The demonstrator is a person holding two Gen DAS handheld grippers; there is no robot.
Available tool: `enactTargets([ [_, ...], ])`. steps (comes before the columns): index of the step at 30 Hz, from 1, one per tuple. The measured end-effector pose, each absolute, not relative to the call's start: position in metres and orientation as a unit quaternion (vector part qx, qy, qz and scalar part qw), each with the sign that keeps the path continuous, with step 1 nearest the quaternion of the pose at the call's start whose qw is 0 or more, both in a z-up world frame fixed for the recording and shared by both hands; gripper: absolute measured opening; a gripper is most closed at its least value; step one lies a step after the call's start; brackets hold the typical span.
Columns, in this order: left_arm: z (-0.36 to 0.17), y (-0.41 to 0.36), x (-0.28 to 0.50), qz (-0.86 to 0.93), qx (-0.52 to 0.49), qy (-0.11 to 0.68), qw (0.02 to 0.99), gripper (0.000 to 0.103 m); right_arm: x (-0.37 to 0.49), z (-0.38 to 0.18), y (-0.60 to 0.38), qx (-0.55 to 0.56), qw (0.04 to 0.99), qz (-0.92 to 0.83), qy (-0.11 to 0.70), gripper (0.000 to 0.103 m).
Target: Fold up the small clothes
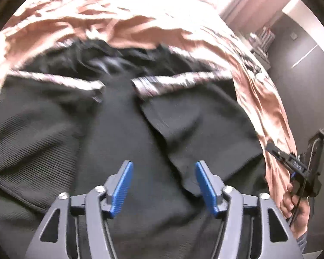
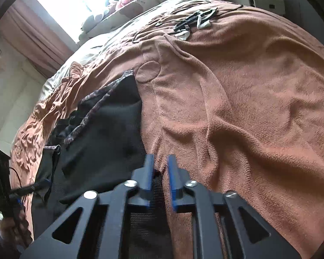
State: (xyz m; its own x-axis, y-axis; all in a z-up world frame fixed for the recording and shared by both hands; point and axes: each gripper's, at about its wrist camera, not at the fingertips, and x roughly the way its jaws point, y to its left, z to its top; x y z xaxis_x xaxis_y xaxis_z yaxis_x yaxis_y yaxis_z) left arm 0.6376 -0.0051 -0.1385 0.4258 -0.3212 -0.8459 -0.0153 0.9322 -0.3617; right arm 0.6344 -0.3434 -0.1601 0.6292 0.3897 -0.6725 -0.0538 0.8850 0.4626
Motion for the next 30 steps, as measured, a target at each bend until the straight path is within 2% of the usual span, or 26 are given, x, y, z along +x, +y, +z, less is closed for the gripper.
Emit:
enactTargets([
  [1, -0.134, 0.006, 0.638, -0.089, -0.16, 0.524, 0.832, 0.063, 0.635, -0.158, -0.341, 0.201, 0.881, 0.125, 0.41, 0.038],
  [2, -0.131, 0.015, 0.64, -0.085, -0.159, 0.522, 0.834, 0.063, 0.636, -0.156, -0.338, 0.196, 0.882, 0.125, 0.409, 0.043],
  [16, -0.11, 0.162, 0.664, 0.011, -0.127, 0.485, 0.865, 0.063, 0.705, -0.126, -0.291, 0.122, 0.891, 0.144, 0.413, 0.043],
  [28, -0.138, 0.25, 0.693, 0.08, -0.127, 0.484, 0.862, 0.063, 0.757, -0.13, -0.263, 0.086, 0.885, 0.14, 0.435, 0.043],
  [30, -0.145, 0.257, 0.7, 0.085, -0.126, 0.486, 0.861, 0.063, 0.765, -0.132, -0.257, 0.076, 0.885, 0.137, 0.439, 0.047],
])
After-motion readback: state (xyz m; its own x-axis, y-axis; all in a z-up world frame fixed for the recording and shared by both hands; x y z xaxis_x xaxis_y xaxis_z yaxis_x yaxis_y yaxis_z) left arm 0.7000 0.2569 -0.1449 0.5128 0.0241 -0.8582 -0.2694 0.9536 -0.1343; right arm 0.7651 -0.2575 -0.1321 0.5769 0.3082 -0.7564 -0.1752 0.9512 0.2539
